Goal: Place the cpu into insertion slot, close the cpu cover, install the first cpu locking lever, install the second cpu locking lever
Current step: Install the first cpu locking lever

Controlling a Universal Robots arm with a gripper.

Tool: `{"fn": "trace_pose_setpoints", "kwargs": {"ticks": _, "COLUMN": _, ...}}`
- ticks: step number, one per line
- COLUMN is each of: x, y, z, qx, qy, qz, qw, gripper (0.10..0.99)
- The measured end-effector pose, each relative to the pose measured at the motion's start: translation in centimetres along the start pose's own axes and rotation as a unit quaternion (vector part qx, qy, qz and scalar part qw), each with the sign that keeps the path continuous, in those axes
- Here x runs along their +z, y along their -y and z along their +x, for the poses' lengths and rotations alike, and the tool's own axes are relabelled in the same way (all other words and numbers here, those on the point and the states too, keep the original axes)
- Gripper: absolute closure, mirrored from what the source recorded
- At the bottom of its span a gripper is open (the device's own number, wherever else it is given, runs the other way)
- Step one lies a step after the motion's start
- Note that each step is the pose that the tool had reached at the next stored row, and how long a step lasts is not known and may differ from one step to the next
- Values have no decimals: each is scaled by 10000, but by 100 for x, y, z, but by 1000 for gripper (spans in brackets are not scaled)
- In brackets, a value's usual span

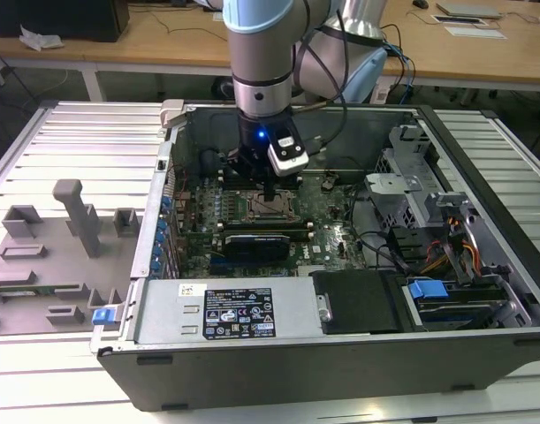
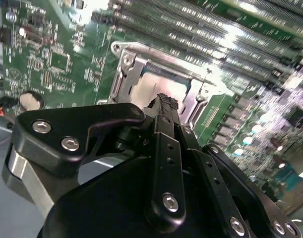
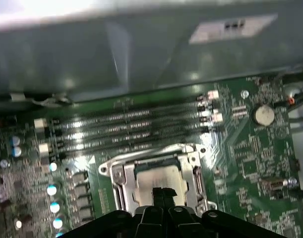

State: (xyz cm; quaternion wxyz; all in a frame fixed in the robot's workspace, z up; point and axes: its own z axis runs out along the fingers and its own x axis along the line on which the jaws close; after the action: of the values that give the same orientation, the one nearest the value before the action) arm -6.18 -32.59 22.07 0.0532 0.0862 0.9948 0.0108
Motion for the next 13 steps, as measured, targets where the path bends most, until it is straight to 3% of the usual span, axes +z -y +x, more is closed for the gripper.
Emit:
{"fn": "trace_pose_setpoints", "kwargs": {"ticks": 1, "x": -1, "y": 39, "z": -8, "qx": 2, "qy": -19, "qz": 4, "qw": 10000, "gripper": 980}}
{"fn": "trace_pose_setpoints", "kwargs": {"ticks": 6, "x": -8, "y": 43, "z": -11, "qx": 2, "qy": -26, "qz": 7, "qw": 10000, "gripper": 980}}
{"fn": "trace_pose_setpoints", "kwargs": {"ticks": 13, "x": -182, "y": 36, "z": -31, "qx": 2, "qy": -25, "qz": 9, "qw": 10000, "gripper": 980}}
